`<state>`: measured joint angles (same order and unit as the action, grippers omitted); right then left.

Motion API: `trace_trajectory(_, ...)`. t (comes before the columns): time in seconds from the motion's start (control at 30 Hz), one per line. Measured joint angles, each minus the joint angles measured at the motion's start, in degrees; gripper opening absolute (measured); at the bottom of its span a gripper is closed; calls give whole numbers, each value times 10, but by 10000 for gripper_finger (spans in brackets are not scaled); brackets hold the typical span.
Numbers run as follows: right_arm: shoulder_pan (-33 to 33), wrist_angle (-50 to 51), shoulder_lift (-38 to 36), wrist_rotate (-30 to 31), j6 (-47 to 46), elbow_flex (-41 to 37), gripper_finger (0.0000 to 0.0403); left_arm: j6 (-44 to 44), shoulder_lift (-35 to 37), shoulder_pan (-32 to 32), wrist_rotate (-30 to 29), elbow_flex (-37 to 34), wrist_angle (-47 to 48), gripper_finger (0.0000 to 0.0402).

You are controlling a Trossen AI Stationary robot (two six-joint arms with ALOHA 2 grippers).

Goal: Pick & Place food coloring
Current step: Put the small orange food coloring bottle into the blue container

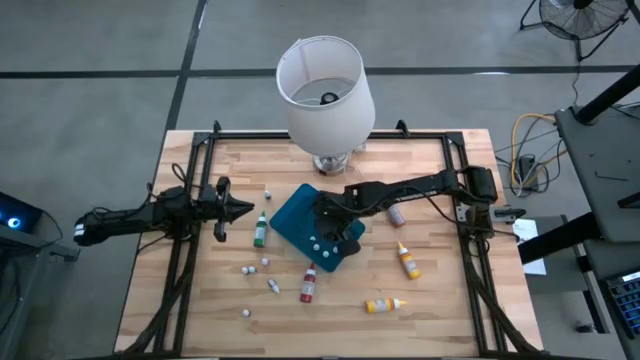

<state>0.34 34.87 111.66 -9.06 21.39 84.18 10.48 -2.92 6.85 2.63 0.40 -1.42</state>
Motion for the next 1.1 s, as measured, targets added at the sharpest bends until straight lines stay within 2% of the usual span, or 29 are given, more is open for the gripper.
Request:
trace_trajectory(0.23,-5,25,0,0,-4,-2,48,0,0,0,0,0,0,0)
trace_trajectory(0.4,-5,26,27,0,-14,0,48,0,0,0,0,0,0,0)
trace_trajectory(1.1,10,-8,36,-17,-24,-11,48,0,-2,0,-1,0,0,0)
